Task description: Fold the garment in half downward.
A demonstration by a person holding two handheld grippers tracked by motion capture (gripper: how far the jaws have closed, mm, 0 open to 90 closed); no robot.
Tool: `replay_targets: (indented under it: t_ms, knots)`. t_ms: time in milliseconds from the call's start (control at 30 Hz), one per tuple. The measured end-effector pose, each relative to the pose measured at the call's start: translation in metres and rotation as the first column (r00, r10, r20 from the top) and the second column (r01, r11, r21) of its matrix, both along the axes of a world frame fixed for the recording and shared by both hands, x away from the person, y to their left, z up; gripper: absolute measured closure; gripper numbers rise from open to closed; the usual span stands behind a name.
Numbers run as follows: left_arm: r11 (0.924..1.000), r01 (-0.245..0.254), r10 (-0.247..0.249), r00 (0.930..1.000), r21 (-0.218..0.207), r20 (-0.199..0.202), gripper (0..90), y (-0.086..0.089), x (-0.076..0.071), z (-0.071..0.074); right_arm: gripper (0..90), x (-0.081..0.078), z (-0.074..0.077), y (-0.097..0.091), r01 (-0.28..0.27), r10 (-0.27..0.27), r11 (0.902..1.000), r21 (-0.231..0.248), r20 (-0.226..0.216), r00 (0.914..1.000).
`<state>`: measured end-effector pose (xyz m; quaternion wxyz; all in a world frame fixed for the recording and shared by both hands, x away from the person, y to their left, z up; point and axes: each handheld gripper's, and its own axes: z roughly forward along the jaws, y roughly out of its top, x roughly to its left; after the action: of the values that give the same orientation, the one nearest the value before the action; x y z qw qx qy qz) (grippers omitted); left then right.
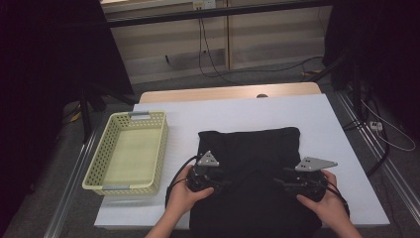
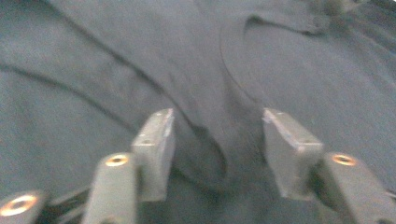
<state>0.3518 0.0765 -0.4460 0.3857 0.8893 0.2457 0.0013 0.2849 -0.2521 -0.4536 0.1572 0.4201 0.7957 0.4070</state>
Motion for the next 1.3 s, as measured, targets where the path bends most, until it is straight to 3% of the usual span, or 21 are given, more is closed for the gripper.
replay_targets:
  t_ms: [167,233,333,433,600,667,800,900,1067,1300]
  knots:
    - [1.0000,0.004,-0.004,1.0000,0.006,-0.006,65.1,0.002,-0.001,0.000,62.1,-0.001,-0.004,-0.002,-0.016,0.016,0.9998,-0.009,-0.023,0.9996]
    - [0.9996,0.028,-0.028,0.9991,-0.003,-0.030,74.5,0.000,-0.001,-0.002,67.4,0.000,-0.006,-0.003,-0.022,0.022,0.9998,-0.001,-0.033,0.9992]
    - [0.9992,0.040,-0.040,0.9991,0.007,-0.011,78.8,-0.003,-0.003,-0.002,74.6,0.001,-0.007,-0.004,-0.025,0.026,0.9995,0.021,-0.044,0.9987]
    - [0.9992,0.041,-0.041,0.9990,0.003,-0.018,83.9,-0.003,-0.003,-0.002,76.7,0.000,-0.007,-0.003,-0.034,0.034,0.9994,0.011,-0.039,0.9987]
    - [0.9991,0.036,-0.037,0.9988,-0.022,-0.031,85.4,0.002,-0.002,0.007,78.5,0.000,-0.005,-0.006,-0.021,0.023,0.9987,0.046,-0.043,0.9988]
    - [0.9985,0.032,-0.033,0.9993,-0.045,-0.017,85.5,0.006,-0.003,0.014,78.7,-0.001,-0.002,-0.007,-0.019,0.020,0.9990,0.040,-0.025,0.9995]
    - [0.9960,0.029,-0.030,0.9995,-0.084,-0.011,85.7,0.012,-0.004,0.026,78.7,-0.004,0.008,-0.007,-0.035,0.035,0.9950,0.094,0.003,0.9994]
    - [0.9953,0.036,-0.038,0.9992,-0.090,-0.011,85.8,0.014,-0.007,0.030,78.7,-0.007,0.014,-0.008,-0.048,0.047,0.9908,0.127,0.012,0.9988]
    - [0.9948,0.048,-0.047,0.9988,-0.090,0.017,85.7,0.016,-0.010,0.038,78.8,-0.011,0.022,-0.009,-0.055,0.050,0.9882,0.143,0.036,0.9981]
    - [0.9947,0.047,-0.045,0.9988,-0.091,0.020,85.6,0.019,-0.011,0.042,78.8,-0.015,0.029,-0.010,-0.064,0.055,0.9856,0.156,0.058,0.9968]
